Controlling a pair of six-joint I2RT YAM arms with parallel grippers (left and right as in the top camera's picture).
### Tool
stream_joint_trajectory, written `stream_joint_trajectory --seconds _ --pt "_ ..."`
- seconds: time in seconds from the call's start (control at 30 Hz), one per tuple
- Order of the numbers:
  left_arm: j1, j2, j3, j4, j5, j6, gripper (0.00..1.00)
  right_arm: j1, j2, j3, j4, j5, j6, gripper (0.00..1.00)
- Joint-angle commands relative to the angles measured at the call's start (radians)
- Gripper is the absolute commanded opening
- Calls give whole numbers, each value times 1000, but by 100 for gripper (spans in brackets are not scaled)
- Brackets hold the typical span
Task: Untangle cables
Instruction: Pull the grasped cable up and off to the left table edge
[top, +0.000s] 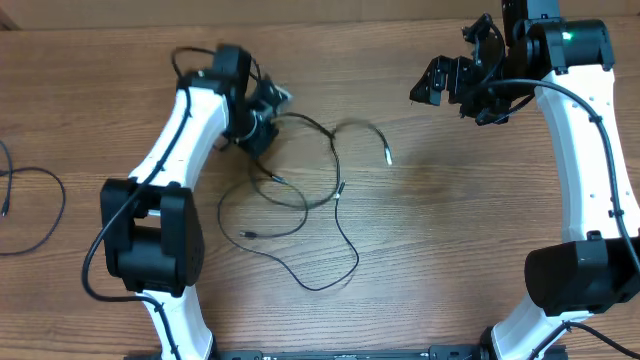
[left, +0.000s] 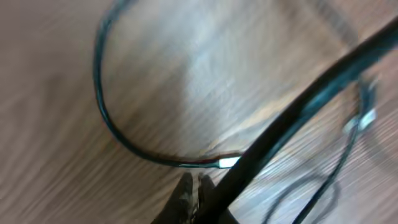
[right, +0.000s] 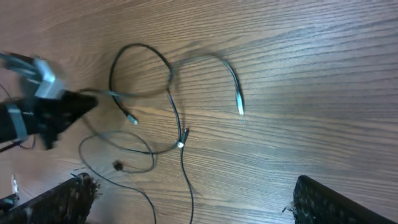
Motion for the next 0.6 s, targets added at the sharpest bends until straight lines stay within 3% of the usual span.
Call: stream_joint_trajectory --seconds 0.0,0.13,0.2,0.37,0.57 --pt "3 -3 212 -160 98 -305 4 14 -13 -5 2 2 1 100" --pt "4 -3 471 -325 455 -366 4 48 -13 -5 2 -11 4 100" --pt "3 -3 592 -377 550 -370 4 70 -13 -5 3 -13 4 100" --pt "4 -21 850 -409 566 -463 4 101 -13 -5 2 -25 4 100" --pt "17 -43 1084 -320 517 -563 4 106 -13 -5 2 -121 4 100"
